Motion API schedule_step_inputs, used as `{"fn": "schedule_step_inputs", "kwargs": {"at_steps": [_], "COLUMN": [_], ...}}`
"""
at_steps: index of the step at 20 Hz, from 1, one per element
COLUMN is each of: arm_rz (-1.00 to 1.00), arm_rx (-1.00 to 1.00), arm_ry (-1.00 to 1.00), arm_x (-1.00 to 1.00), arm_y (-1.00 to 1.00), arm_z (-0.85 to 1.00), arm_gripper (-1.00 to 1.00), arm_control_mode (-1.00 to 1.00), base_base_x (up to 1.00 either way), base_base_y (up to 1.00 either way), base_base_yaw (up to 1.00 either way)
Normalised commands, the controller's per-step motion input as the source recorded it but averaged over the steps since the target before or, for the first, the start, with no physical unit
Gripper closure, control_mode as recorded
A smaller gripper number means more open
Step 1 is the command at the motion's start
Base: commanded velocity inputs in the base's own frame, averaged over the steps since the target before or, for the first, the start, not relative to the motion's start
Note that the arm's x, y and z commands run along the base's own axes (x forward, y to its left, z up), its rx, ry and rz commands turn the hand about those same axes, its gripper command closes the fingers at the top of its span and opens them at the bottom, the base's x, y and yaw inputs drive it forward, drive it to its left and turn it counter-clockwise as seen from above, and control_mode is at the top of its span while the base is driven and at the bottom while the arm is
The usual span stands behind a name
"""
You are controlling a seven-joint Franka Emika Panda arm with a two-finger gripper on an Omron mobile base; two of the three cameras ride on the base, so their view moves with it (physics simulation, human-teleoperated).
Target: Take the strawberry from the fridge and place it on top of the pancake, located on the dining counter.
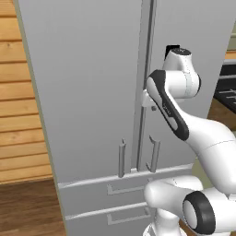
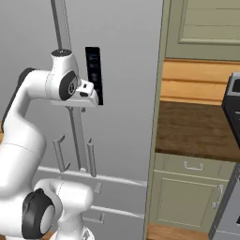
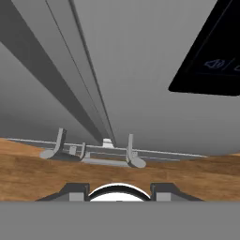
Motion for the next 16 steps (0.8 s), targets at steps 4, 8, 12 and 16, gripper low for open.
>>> {"fn": "schedule_step_inputs", "kwargs": {"at_steps": [4, 8, 12, 16], "arm_rz": [0.0, 0.0, 0.0, 0.0], "arm_rx": [0.0, 0.0, 0.0, 0.0], "arm_ry": [0.0, 0.0, 0.0, 0.0], "arm_x": [-0.03, 0.0, 0.0, 0.0], "arm_y": [0.04, 0.0, 0.0, 0.0], "arm_z": [0.0, 0.0, 0.0, 0.0], "arm_gripper": [-1.0, -1.0, -1.0, -1.0], "arm_control_mode": [1.0, 1.0, 1.0, 1.0], "base_base_x": [-0.08, -0.18, -0.53, -0.73], "base_base_y": [0.1, 0.29, 0.03, 0.0], "base_base_yaw": [0.0, 0.0, -0.07, -0.06]}}
